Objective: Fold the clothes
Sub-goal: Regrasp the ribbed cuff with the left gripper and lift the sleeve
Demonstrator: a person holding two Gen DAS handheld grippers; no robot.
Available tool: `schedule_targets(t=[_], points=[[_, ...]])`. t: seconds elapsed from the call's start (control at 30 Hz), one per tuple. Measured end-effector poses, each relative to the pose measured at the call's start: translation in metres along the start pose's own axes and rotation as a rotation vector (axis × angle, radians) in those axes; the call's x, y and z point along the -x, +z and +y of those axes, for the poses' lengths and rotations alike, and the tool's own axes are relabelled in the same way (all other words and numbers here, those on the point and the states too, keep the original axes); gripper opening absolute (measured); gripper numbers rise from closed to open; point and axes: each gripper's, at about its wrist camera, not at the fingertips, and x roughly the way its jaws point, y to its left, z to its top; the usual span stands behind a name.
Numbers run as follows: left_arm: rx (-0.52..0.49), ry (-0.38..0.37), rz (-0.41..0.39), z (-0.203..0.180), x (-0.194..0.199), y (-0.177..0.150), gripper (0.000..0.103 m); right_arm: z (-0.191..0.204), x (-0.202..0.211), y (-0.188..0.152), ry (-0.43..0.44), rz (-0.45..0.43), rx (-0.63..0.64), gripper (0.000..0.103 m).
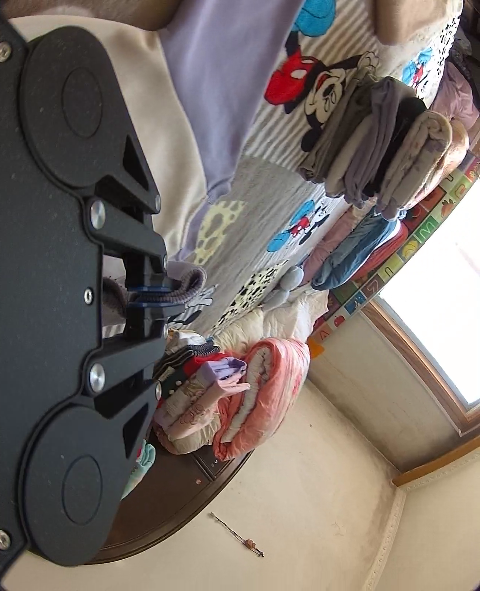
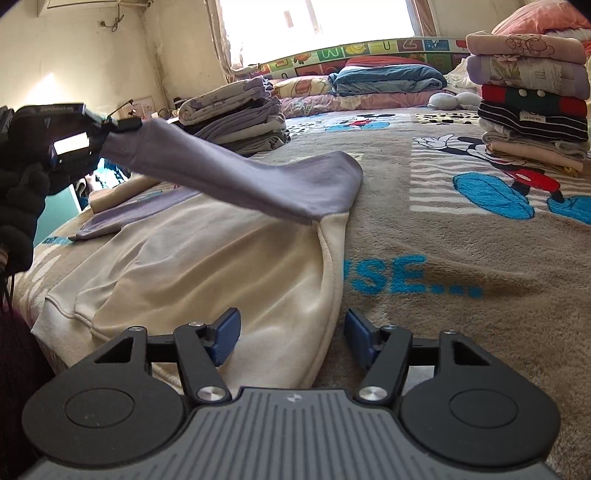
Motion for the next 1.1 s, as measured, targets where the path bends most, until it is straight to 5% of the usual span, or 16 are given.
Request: schedule_targets(t=[0.23,0.37,0.67,0.8,1.1], points=[[-0.012,0.006,-0.006,0.025,-0.010,0.030,0.002,0.012,0.014,-0.007,-0.079,0.035,-0.112,0.059],[0.037,0.000,-0.007,0.052,-0.015,0.043,0.002,0.026,0.018,-0.009,-0.085,0.065,-0.073,0.058],[0.029,-0.027,-0.011,0.062,-0.029,0.065,0.002,0.079,0.021,-0.014,-0.208,0.121,0.193,0.053],[-0.056,-0.060,-0.029,0.044,-0.032,0.078,0.002,0.098,0.021,-0.016,-0.237,0.108,0.329,0.026],[-0.055,-0.079,-0.013,0.038,-0.052,0.075,0.002,0.130,0.026,-0.025,-0.311,0.073,0.562,0.026]])
